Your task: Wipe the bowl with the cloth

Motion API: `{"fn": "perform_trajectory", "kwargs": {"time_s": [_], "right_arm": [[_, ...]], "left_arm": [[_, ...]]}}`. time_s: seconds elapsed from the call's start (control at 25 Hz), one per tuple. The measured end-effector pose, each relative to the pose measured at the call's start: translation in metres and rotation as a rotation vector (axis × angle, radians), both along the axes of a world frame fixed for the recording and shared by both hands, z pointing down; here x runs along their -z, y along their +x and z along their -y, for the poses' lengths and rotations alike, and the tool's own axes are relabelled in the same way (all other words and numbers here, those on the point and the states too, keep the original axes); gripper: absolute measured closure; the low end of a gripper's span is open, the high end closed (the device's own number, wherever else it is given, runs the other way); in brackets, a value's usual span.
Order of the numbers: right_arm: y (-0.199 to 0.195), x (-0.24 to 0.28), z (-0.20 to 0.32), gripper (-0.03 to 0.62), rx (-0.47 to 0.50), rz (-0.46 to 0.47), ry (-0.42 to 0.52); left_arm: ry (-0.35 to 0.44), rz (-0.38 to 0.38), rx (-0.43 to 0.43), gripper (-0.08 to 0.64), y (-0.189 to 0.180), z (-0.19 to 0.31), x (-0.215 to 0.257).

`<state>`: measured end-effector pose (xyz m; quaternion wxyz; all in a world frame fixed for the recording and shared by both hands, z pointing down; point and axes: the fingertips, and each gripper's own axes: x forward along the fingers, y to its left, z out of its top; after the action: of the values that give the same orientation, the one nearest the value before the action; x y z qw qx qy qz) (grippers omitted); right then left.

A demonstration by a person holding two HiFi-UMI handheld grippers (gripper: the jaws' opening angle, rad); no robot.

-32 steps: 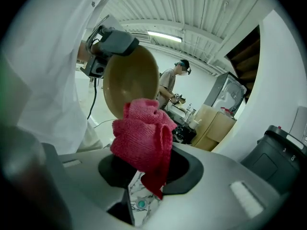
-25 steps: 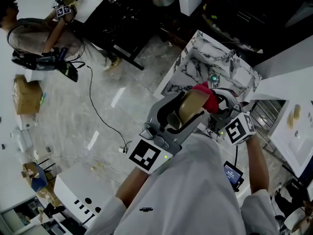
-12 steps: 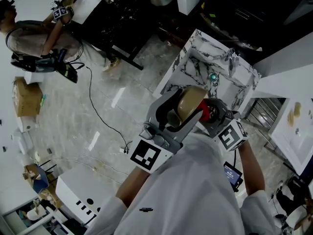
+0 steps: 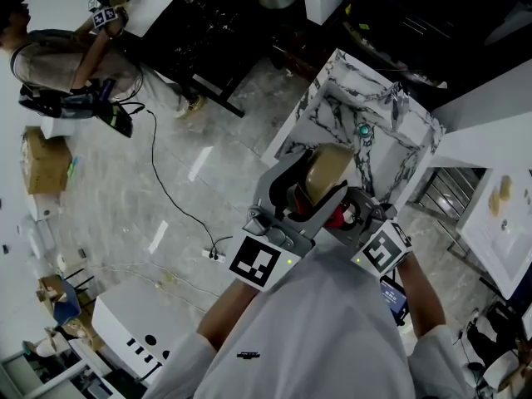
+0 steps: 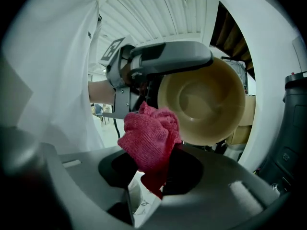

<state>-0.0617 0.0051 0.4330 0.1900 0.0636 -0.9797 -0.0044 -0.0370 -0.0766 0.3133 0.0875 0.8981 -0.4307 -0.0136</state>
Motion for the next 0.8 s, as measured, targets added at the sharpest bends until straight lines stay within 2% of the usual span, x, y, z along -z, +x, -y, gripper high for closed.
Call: {"fn": "perform_trajectory", "kwargs": {"time_s": [0.24, 0.4, 0.52, 0.68, 0.8], "right_arm": [[0.004, 0.009, -0.017, 0.465, 0.034, 0.013, 0.005], [0.012, 0.014, -0.020, 0.465, 0.026, 0.017, 0.000], [0.021, 0.017, -0.016, 0.465, 0.000, 0.012, 0.001], [0.036, 0.020, -0.004, 0.465, -0.031, -0.046, 0.032], [0.048, 0.031, 0.012, 0.465, -0.101, -0.029, 0.035]], "left_arm": [[-0.016, 0.044, 0.036, 0.288, -0.012, -0.001, -0.011], [-0.029, 0.046, 0.077, 0.288, -0.028, -0.002, -0.016], [-0.032, 0.044, 0.095, 0.288, -0.036, -0.003, -0.018], [-0.033, 0.040, 0.103, 0.288, -0.040, -0.004, -0.019], [-0.032, 0.033, 0.107, 0.288, -0.041, -0.005, -0.020]]}}
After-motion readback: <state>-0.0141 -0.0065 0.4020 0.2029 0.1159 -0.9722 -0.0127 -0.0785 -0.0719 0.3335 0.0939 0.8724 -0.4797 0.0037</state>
